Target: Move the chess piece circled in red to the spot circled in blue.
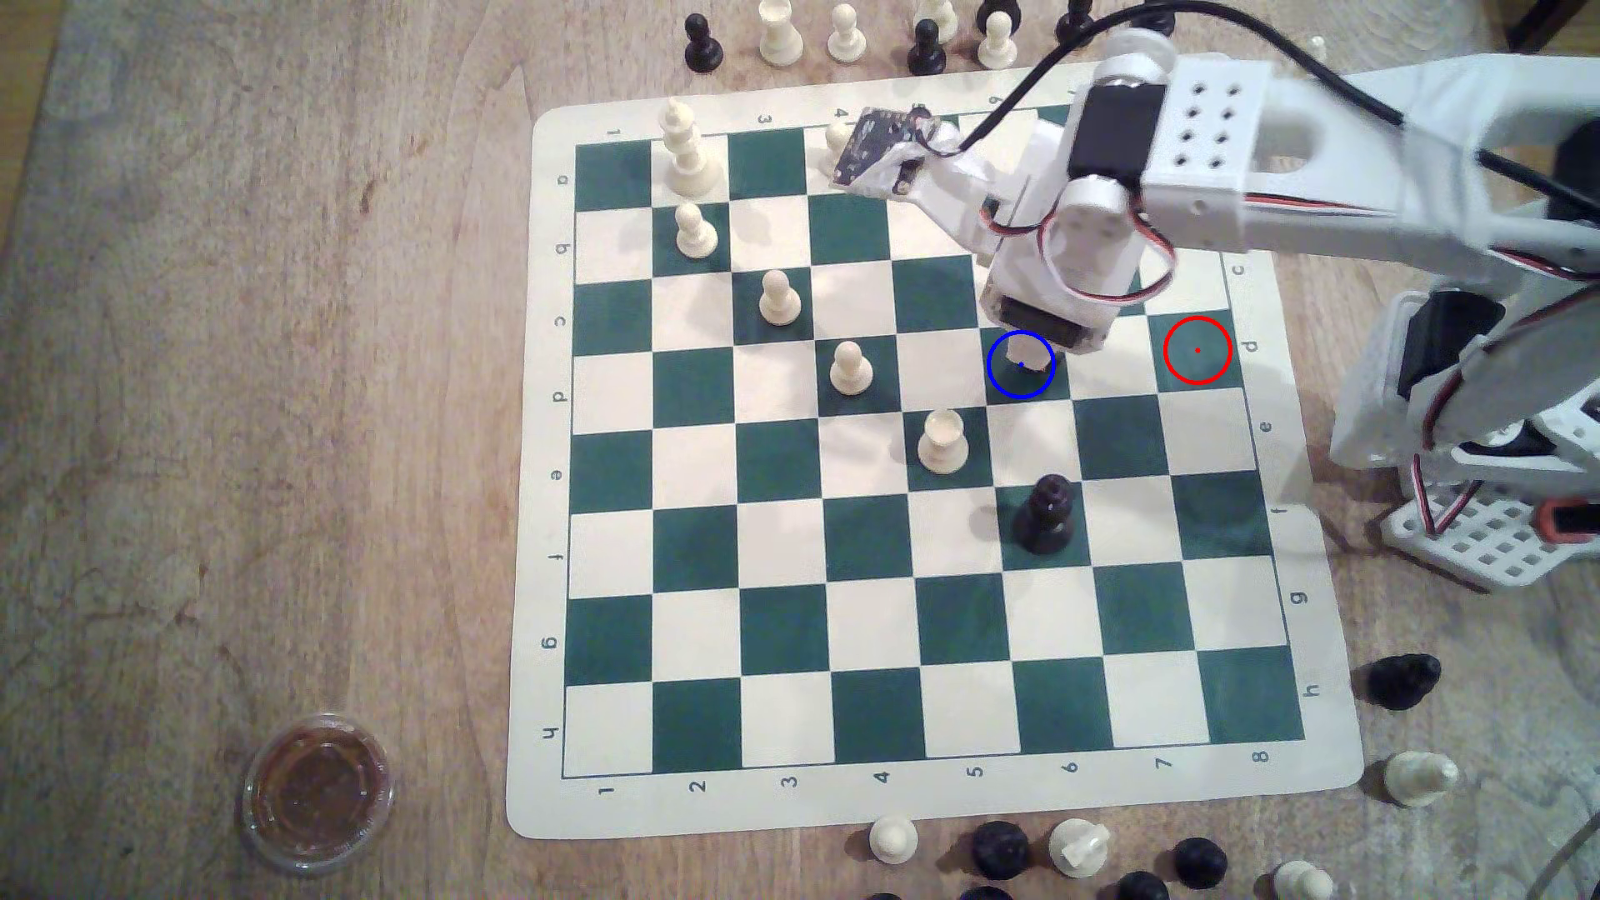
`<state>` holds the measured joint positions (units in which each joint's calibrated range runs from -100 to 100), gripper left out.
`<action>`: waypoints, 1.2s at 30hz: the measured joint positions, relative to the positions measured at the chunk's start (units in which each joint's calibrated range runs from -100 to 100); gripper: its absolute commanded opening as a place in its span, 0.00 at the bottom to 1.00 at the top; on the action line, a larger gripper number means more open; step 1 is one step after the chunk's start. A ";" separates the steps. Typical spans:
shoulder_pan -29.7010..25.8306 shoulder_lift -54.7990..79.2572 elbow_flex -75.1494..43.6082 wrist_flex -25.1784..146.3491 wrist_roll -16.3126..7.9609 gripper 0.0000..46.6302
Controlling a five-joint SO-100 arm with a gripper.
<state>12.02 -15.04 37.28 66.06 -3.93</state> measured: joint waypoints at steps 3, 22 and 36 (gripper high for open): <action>0.00 1.17 -0.18 -0.32 0.00 0.01; -0.81 3.35 -0.36 -2.87 -0.68 0.01; -0.81 3.69 -0.36 -3.27 -0.93 0.41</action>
<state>11.21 -11.35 36.92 62.79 -4.86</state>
